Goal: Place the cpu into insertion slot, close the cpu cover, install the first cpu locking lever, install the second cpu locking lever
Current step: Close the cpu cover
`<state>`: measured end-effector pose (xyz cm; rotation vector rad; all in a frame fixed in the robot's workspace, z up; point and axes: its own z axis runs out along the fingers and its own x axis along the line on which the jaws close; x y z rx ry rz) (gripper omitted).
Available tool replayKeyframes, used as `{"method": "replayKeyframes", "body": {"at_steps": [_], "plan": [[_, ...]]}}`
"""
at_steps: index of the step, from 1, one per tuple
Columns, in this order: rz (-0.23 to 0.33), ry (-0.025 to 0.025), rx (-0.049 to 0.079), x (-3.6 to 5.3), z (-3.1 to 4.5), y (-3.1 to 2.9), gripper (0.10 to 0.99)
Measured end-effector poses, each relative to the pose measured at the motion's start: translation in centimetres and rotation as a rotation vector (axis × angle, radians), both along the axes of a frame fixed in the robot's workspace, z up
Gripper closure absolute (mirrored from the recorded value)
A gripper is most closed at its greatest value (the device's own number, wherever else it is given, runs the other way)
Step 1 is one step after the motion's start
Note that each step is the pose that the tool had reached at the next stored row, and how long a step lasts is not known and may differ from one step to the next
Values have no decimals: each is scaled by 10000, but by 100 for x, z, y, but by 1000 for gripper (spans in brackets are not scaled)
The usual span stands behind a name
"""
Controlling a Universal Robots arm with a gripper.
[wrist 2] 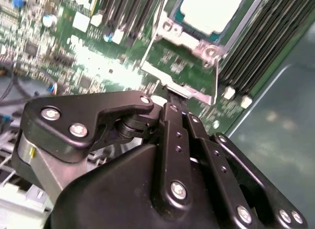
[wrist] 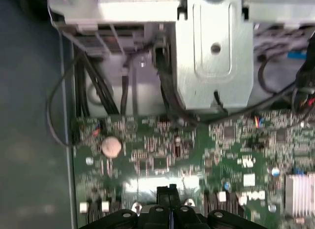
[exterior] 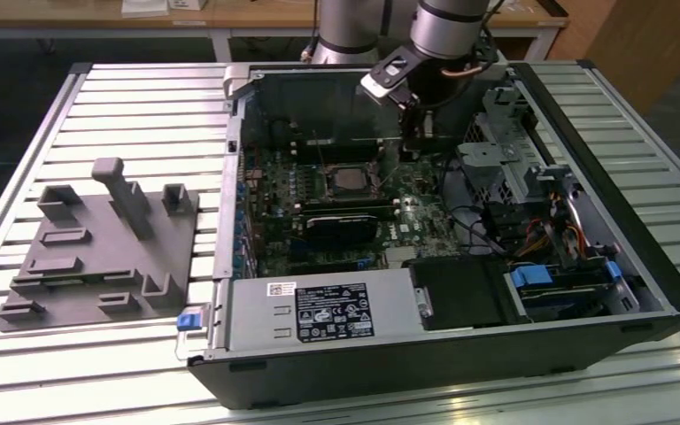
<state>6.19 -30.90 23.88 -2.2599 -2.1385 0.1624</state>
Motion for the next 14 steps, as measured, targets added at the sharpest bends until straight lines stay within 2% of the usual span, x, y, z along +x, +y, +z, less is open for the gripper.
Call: {"method": "replayKeyframes", "body": {"at_steps": [1, 2, 3, 9, 11, 14], "plan": [[0, 182, 1, 4, -1, 0, 980], [0, 323, 1, 6, -2, 0, 980], [0, 336, 1, 6, -2, 0, 980], [0, 343, 0, 3, -1, 0, 980], [1, 305, 0, -26, -2, 0, 980], [0, 200, 1, -114, -4, 0, 980]]}}
